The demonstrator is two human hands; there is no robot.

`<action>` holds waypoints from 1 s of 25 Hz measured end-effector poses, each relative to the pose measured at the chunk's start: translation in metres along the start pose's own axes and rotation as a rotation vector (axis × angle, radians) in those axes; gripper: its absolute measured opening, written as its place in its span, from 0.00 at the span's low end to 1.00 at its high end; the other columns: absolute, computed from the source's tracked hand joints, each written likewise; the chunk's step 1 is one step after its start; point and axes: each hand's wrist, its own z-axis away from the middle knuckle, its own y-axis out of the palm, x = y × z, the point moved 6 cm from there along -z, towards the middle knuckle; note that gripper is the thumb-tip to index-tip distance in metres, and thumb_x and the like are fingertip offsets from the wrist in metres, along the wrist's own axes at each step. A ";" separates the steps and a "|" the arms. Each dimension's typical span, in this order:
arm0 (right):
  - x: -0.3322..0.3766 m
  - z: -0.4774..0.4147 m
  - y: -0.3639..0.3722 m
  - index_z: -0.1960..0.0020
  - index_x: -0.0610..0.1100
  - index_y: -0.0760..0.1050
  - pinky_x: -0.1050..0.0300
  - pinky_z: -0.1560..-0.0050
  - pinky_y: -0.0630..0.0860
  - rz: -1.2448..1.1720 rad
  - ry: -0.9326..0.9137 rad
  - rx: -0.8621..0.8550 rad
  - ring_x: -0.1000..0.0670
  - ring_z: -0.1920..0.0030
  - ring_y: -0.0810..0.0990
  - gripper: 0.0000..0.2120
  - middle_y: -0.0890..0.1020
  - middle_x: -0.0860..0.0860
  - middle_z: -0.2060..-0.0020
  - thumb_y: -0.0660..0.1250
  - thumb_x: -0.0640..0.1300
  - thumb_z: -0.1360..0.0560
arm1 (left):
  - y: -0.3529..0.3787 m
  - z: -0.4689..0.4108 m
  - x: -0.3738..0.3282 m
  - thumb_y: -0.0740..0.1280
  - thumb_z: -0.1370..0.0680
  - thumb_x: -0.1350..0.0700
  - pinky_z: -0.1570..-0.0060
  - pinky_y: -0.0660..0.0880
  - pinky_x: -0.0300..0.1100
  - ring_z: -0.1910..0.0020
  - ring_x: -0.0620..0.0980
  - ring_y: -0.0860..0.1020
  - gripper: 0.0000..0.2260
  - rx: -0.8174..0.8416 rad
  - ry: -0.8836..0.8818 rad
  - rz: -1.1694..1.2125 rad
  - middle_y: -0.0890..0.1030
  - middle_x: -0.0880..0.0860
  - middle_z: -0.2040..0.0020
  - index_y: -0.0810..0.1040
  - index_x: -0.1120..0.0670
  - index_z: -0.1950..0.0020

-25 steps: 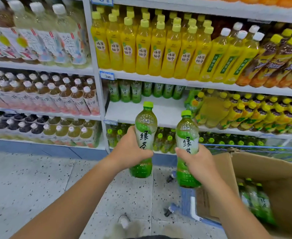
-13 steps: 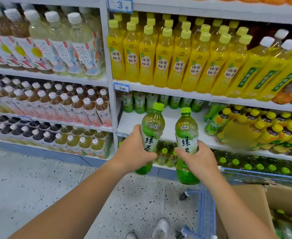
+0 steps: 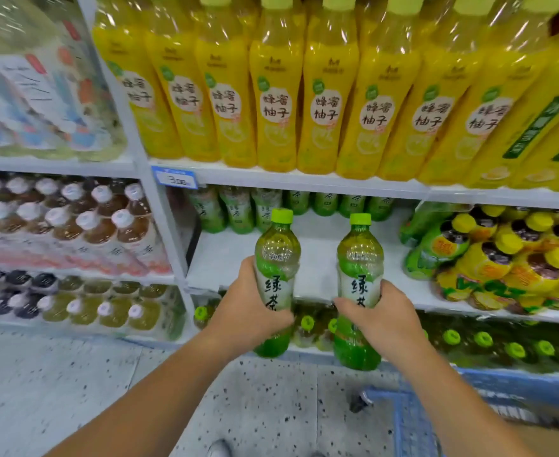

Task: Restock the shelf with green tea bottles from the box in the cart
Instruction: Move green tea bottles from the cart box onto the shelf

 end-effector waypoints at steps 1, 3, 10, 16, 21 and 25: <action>-0.009 -0.013 0.007 0.55 0.55 0.75 0.67 0.71 0.71 0.000 0.001 -0.015 0.63 0.65 0.81 0.16 0.82 0.61 0.66 0.77 0.59 0.36 | 0.007 -0.015 0.009 0.78 0.42 0.49 0.67 0.78 0.32 0.57 0.36 0.81 0.32 0.010 0.018 0.017 0.80 0.37 0.55 0.65 0.29 0.47; -0.025 -0.036 0.021 0.55 0.54 0.76 0.71 0.75 0.69 -0.022 -0.002 -0.036 0.68 0.65 0.79 0.16 0.82 0.65 0.67 0.78 0.57 0.36 | 0.019 -0.045 0.027 0.78 0.42 0.49 0.68 0.78 0.31 0.57 0.35 0.81 0.32 0.011 0.044 0.035 0.80 0.34 0.53 0.65 0.29 0.47; -0.033 -0.113 0.050 0.52 0.54 0.75 0.74 0.71 0.70 -0.050 -0.144 -0.212 0.68 0.64 0.79 0.18 0.82 0.60 0.61 0.80 0.54 0.37 | 0.036 -0.129 0.044 0.79 0.40 0.46 0.64 0.74 0.23 0.53 0.27 0.79 0.34 -0.125 0.291 0.091 0.77 0.26 0.49 0.63 0.25 0.46; -0.018 -0.141 0.058 0.41 0.50 0.77 0.61 0.52 0.81 -0.210 -0.333 -0.278 0.62 0.54 0.83 0.22 0.85 0.59 0.53 0.79 0.45 0.32 | 0.045 -0.159 0.044 0.80 0.35 0.54 0.52 0.72 0.22 0.44 0.30 0.77 0.36 -0.089 0.463 0.166 0.77 0.28 0.44 0.64 0.30 0.39; -0.025 -0.154 0.068 0.38 0.46 0.76 0.53 0.46 0.82 -0.269 -0.384 -0.250 0.57 0.50 0.84 0.23 0.85 0.55 0.49 0.78 0.41 0.30 | 0.049 -0.166 0.052 0.80 0.32 0.58 0.47 0.74 0.26 0.41 0.36 0.79 0.35 -0.114 0.546 0.204 0.80 0.35 0.42 0.66 0.31 0.37; -0.039 -0.157 0.071 0.36 0.47 0.73 0.69 0.52 0.79 -0.218 -0.364 -0.145 0.66 0.51 0.81 0.27 0.83 0.57 0.48 0.80 0.44 0.32 | 0.057 -0.164 0.085 0.82 0.34 0.51 0.45 0.74 0.28 0.43 0.35 0.76 0.31 -0.122 0.381 0.055 0.74 0.41 0.41 0.71 0.36 0.38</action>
